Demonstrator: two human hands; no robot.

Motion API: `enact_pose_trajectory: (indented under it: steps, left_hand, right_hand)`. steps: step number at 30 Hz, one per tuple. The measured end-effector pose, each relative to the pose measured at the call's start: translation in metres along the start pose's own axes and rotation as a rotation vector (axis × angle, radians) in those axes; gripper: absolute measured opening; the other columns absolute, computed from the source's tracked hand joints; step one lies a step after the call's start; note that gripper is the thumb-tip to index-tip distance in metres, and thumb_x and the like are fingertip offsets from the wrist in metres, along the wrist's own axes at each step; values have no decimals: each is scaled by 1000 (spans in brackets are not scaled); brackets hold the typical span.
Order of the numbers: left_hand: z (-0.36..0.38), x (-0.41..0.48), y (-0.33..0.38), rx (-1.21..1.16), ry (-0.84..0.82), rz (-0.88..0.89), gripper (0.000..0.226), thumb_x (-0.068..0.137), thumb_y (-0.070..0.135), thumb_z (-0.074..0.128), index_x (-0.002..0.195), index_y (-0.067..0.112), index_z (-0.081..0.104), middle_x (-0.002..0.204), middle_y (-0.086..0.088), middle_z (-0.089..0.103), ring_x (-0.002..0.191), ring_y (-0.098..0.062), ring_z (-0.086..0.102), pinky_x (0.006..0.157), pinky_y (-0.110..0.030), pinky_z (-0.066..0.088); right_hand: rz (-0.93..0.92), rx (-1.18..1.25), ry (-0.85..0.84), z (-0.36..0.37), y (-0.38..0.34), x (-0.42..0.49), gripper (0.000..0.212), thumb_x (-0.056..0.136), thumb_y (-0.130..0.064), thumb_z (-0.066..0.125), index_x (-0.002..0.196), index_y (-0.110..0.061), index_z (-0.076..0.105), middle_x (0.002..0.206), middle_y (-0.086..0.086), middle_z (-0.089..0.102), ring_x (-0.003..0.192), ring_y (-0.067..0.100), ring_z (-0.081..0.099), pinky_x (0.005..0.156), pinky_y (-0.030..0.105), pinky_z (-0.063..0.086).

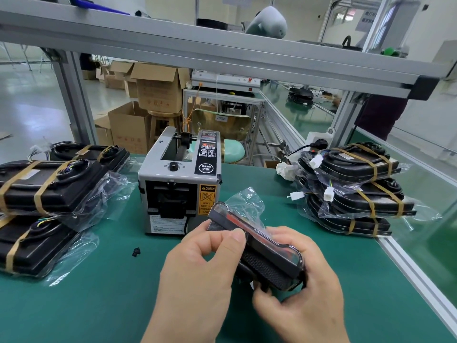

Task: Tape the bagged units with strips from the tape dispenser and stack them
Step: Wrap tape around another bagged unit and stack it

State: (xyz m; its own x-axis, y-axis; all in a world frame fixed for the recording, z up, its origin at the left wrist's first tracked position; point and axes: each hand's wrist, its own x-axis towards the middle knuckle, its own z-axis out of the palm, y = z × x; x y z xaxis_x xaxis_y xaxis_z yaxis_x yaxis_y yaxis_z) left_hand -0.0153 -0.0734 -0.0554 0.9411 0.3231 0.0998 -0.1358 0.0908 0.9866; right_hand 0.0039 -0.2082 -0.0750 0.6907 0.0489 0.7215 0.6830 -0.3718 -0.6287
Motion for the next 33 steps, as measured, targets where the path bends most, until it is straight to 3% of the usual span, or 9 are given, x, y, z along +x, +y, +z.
enact_pose_trajectory:
  steps: [9, 16, 21, 25, 29, 33]
  left_hand:
    - [3, -3, 1, 49, 52, -19, 39, 51, 64, 59, 62, 30, 73, 104, -2, 72, 111, 18, 50, 104, -27, 33]
    - [3, -3, 2, -28, 35, -39, 42, 50, 62, 59, 59, 23, 73, 111, -2, 70, 114, 12, 52, 109, -31, 30]
    - [3, -3, 1, -83, 33, -44, 39, 53, 56, 63, 59, 19, 72, 112, -1, 70, 119, -1, 54, 112, -39, 30]
    - [6, -3, 4, -89, 46, -60, 30, 57, 49, 66, 55, 20, 69, 109, -10, 69, 111, -13, 61, 109, -43, 36]
    - [7, -3, 5, -67, 57, -55, 25, 62, 44, 65, 54, 20, 70, 105, -9, 71, 109, -4, 61, 108, -41, 36]
    - [7, -4, 4, -47, 62, -37, 29, 60, 49, 66, 55, 21, 70, 102, -12, 71, 107, -12, 63, 107, -45, 38]
  right_hand:
    - [-22, -14, -9, 0, 2, 0, 60, 42, -1, 65, 100, -15, 61, 108, -7, 66, 103, 6, 63, 86, 10, 43]
    - [-19, -14, -15, 0, 3, 0, 61, 43, -2, 67, 101, -17, 61, 110, -5, 66, 104, 8, 63, 87, 12, 44]
    - [-23, -27, -20, 1, 3, -1, 60, 43, -3, 67, 101, -19, 62, 110, -4, 66, 104, 9, 63, 85, 9, 43]
    - [-21, -23, -17, 2, 2, 0, 61, 45, -7, 67, 102, -24, 60, 110, -4, 66, 104, 7, 62, 84, 6, 42]
    - [-17, -22, -18, 1, 3, 0, 61, 46, -9, 66, 104, -27, 57, 111, -6, 65, 104, 6, 62, 85, 8, 42]
    - [-20, -36, -20, 1, 4, 0, 67, 44, -5, 68, 106, -28, 57, 112, -8, 65, 105, 6, 62, 87, 9, 42]
